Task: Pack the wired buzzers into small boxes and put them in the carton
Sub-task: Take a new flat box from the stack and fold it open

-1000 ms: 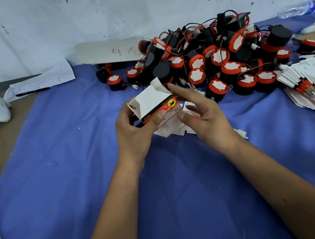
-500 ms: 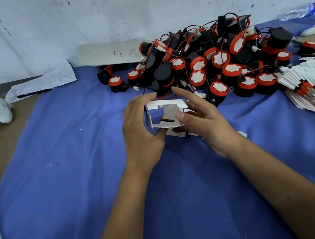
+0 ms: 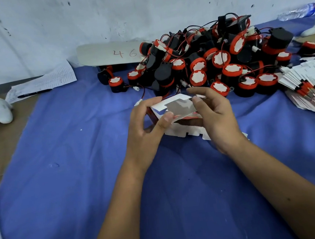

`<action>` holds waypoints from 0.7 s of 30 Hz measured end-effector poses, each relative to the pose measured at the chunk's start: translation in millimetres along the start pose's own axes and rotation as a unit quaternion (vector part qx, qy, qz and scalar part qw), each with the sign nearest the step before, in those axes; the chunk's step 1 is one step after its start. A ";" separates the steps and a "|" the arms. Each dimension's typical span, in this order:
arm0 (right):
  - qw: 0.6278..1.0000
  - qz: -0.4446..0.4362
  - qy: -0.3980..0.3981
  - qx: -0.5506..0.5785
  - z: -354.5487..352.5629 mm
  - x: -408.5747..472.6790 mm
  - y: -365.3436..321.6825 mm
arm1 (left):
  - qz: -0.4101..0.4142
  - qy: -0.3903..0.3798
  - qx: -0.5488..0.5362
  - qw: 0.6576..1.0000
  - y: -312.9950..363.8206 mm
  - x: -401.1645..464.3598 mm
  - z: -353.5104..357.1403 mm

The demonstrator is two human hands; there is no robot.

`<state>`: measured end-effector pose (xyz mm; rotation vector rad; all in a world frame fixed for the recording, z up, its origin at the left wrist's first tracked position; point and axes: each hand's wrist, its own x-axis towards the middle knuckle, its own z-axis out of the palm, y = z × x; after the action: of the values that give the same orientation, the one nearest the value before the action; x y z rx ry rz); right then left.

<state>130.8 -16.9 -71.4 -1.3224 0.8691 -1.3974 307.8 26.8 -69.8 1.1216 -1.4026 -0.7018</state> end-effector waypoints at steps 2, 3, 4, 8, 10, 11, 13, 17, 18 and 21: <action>0.995 -0.058 0.015 -0.081 -0.6 -1.0 -1.3 | -0.004 0.009 0.012 1.000 0.6 -0.2 -0.1; 0.988 -0.091 0.012 -0.124 -0.1 -2.5 -2.3 | -0.003 0.015 0.023 1.000 1.1 -0.6 0.6; 0.978 -0.124 0.004 -0.166 0.9 -4.4 -3.5 | -0.005 0.021 0.037 0.999 1.0 -0.8 1.3; 0.901 -0.280 0.008 -0.331 2.9 -7.9 -7.7 | -0.041 0.009 0.068 0.997 -1.9 -2.5 2.2; 0.875 -0.327 0.008 -0.357 4.6 -7.7 -9.2 | -0.036 0.011 0.124 0.992 -3.6 -2.9 2.9; 0.866 -0.344 0.001 -0.364 6.1 -8.0 -9.6 | -0.032 0.025 0.160 0.986 -4.3 -2.9 3.7; 0.859 -0.360 -0.014 -0.363 8.9 -9.2 -9.7 | -0.026 0.062 0.221 0.973 -4.2 -3.1 4.9; 0.857 -0.370 -0.005 -0.359 10.7 -11.3 -10.6 | 0.007 0.087 0.241 0.967 -2.3 -4.1 5.5; 0.860 -0.368 0.000 -0.353 11.3 -12.3 -10.7 | 0.017 0.082 0.243 0.967 -1.7 -4.8 6.5; 0.876 -0.350 0.016 -0.332 13.1 -14.4 -11.4 | 0.031 0.071 0.244 0.967 0.0 -7.0 13.9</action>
<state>140.4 1.4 -62.6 -2.3154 0.9853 -1.7319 293.5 30.6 -75.0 1.4699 -1.5200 -0.2217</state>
